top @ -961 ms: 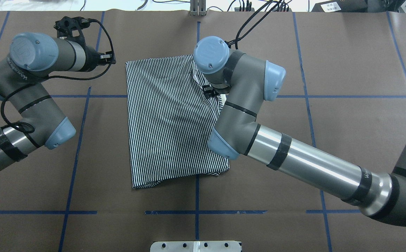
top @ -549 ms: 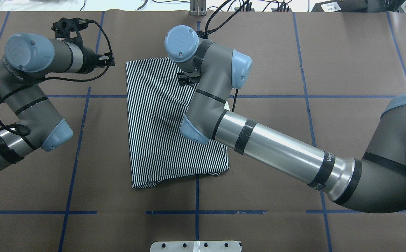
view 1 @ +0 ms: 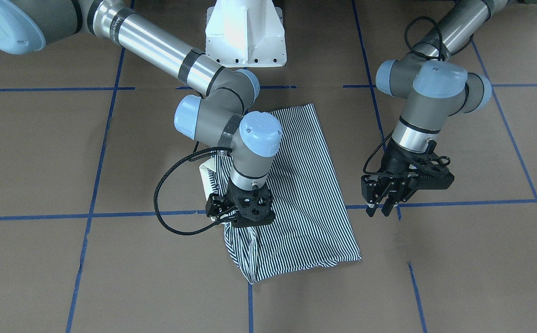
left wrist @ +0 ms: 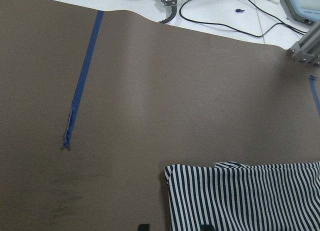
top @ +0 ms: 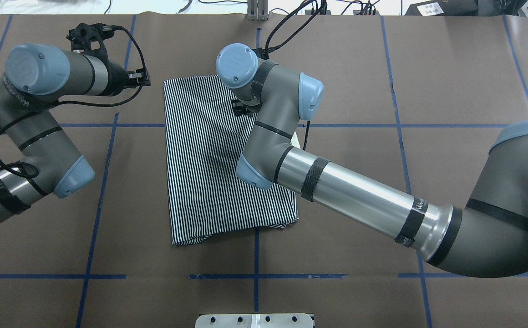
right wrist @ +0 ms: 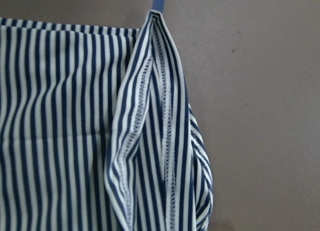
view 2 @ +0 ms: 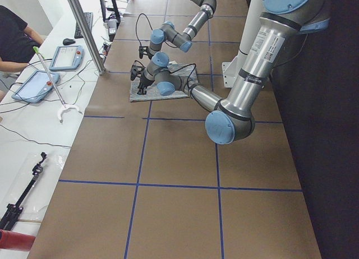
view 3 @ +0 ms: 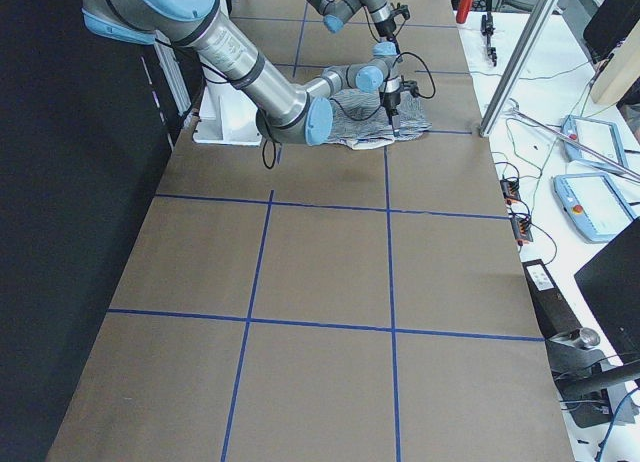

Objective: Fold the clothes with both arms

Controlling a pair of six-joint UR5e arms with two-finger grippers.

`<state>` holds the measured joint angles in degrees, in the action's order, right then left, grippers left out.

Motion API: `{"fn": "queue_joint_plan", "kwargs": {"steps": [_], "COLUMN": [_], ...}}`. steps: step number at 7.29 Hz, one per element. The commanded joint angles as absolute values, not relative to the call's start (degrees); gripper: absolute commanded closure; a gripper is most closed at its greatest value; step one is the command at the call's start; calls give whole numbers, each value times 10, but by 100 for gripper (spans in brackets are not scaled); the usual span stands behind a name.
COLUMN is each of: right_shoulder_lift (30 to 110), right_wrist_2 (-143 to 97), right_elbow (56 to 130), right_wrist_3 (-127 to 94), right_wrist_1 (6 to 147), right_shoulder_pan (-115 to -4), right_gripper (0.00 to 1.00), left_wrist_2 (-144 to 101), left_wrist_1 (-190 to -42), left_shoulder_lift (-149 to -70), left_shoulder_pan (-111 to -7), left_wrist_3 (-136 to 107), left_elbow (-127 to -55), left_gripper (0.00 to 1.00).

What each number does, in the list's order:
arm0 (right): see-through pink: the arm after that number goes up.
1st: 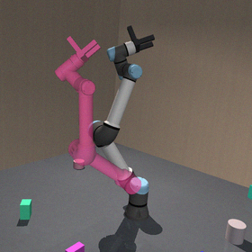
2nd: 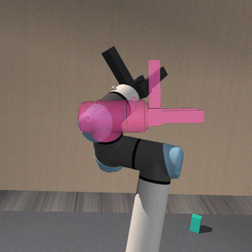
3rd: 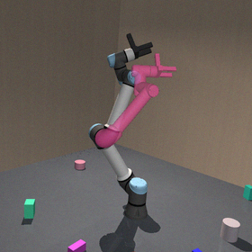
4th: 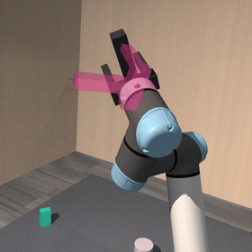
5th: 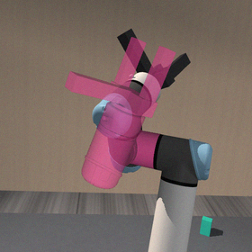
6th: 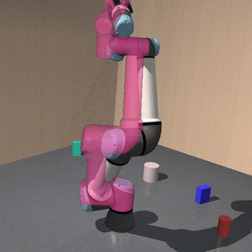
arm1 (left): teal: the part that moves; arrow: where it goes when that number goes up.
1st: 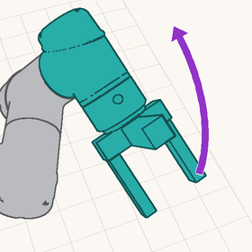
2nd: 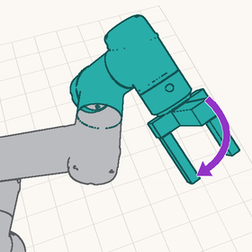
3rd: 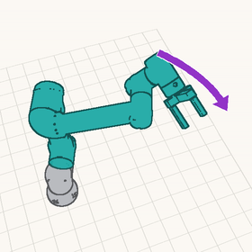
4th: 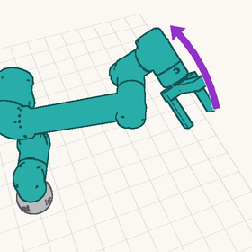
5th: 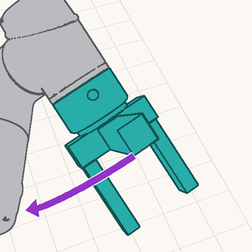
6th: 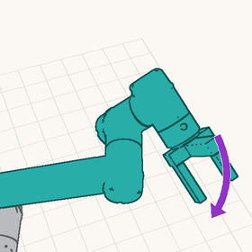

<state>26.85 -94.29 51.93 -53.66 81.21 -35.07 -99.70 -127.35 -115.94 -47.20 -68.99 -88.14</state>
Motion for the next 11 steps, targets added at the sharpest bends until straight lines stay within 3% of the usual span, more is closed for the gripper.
{"fn": "queue_joint_plan", "kwargs": {"steps": [1,3,6,8,10,11], "right_shoulder_lift": [294,303,430,509,528,532], "right_wrist_2": [-945,-959,-986,-963,-914,-913], "right_elbow": [515,554,807,946,970,972], "right_wrist_3": [-472,-459,-646,-865,-1009,-1048], "right_wrist_1": [811,816,859,856,856,859], "right_shoulder_pan": [-398,-412,-366,-297,-229,-215], "right_gripper": [0,0,1,8,23,24], "left_wrist_2": [-1003,-1004,-1013,-1013,-1013,-1013], "left_wrist_1": [-1274,-1274,-1273,-1274,-1274,-1273], "left_shoulder_lift": [-1159,-1159,-1158,-1158,-1158,-1158], "left_shoulder_pan": [-472,-472,-472,-472,-472,-472], "left_wrist_3": [-690,-696,-697,-698,-698,-698], "left_elbow": [-886,-892,-902,-901,-900,-901], "left_gripper": [54,54,54,54,54,54]}}
